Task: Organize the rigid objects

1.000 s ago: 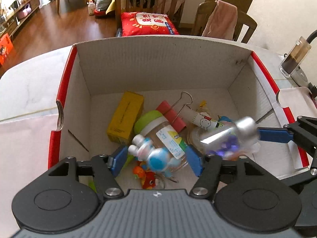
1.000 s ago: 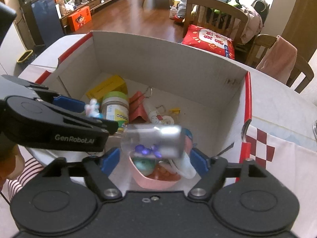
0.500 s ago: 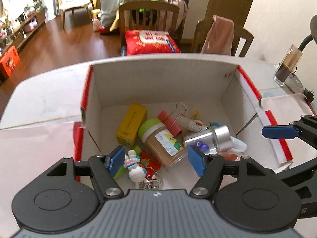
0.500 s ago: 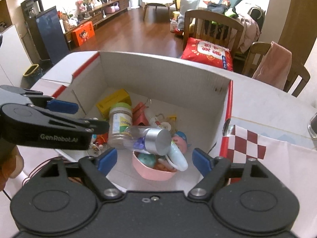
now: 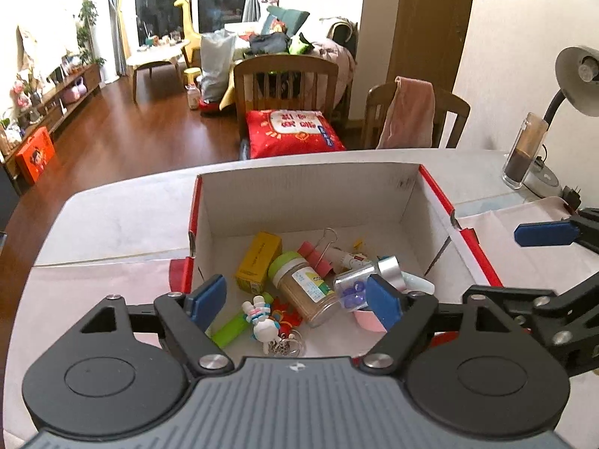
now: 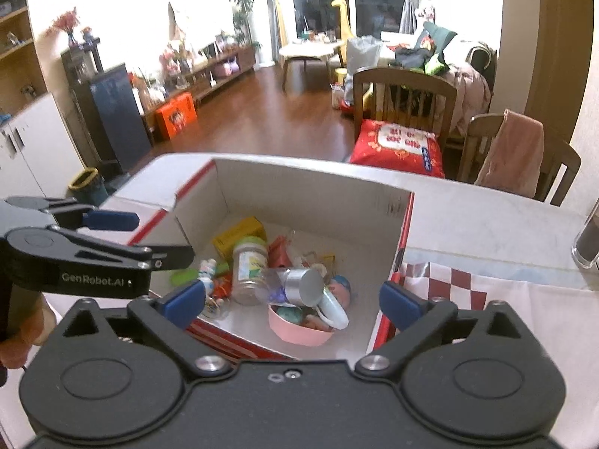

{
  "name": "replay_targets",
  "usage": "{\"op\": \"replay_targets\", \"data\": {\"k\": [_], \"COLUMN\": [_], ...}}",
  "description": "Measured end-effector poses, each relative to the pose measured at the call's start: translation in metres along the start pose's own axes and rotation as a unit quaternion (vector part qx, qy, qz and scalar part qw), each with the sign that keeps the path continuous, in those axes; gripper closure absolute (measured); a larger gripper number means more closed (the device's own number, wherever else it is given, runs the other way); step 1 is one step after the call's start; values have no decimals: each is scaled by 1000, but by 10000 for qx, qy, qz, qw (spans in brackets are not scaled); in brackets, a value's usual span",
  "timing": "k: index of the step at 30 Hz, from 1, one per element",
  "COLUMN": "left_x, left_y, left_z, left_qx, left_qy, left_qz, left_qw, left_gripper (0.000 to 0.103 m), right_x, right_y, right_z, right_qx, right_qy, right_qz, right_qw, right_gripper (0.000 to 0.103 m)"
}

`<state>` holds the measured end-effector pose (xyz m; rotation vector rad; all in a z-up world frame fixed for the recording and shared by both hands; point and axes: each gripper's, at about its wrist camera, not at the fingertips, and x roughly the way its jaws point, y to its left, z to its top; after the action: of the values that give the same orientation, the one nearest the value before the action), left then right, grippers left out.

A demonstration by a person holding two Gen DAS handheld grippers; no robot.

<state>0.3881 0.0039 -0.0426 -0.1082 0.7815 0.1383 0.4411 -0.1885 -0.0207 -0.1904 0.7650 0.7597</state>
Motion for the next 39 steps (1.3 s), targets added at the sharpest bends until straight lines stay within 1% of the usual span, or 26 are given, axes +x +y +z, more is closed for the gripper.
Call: {"op": "replay_targets", "data": {"k": [3, 5, 10, 11, 14, 15, 21, 25, 28, 31, 34, 36, 39], "left_x": [-9, -15, -31, -35, -46, -50, -73, -83, -91, -100, -104, -104, -106], "left_y": [-1, -4, -6, -7, -10, -10, -18, -21, -25, -27, -27, -27, -23], "left_z": [-3, -6, -11, -12, -16, -17, -25, -30, -35, -40, -43, -45, -49], "left_qx": [-81, -109, -250, -255, -266, -284, -358, -424, -380, -417, -498, -507, -668], "left_qy": [-56, -81, -101, -113, -172, -196, -372, -394, -432, -542, -491, -470, -501], "left_qz": [4, 34, 68, 81, 115, 106, 56, 20, 51, -86, -123, -58, -45], "left_qw": [10000, 9999, 9996, 9996, 9994, 9994, 9987, 9983, 9983, 9976, 9975, 9976, 9965], "left_gripper": [21, 19, 17, 16, 5, 3, 0, 0, 0, 0, 0, 0, 0], "right_x": [-13, -20, -34, -36, -42, -45, -59, -69, -72, -78, -84, -89, -92], "right_y": [0, 0, 2, 3, 5, 5, 8, 11, 11, 12, 13, 14, 15], "right_z": [-2, -4, -10, -11, -15, -18, -24, -29, -33, -35, -40, -44, -47], "right_qx": [61, 130, 211, 227, 228, 224, 227, 182, 186, 200, 192, 209, 250], "right_qy": [-171, -252, -466, -496, -566, -586, -723, -793, -806, -844, -904, -942, -924], "right_qz": [102, 160, 148, 160, 205, 211, 281, 305, 320, 343, 314, 283, 210], "right_qw": [9998, 9995, 9986, 9984, 9979, 9978, 9967, 9962, 9961, 9956, 9952, 9949, 9952], "right_gripper": [1, 0, 0, 0, 0, 0, 0, 0, 0, 0, 0, 0, 0]}}
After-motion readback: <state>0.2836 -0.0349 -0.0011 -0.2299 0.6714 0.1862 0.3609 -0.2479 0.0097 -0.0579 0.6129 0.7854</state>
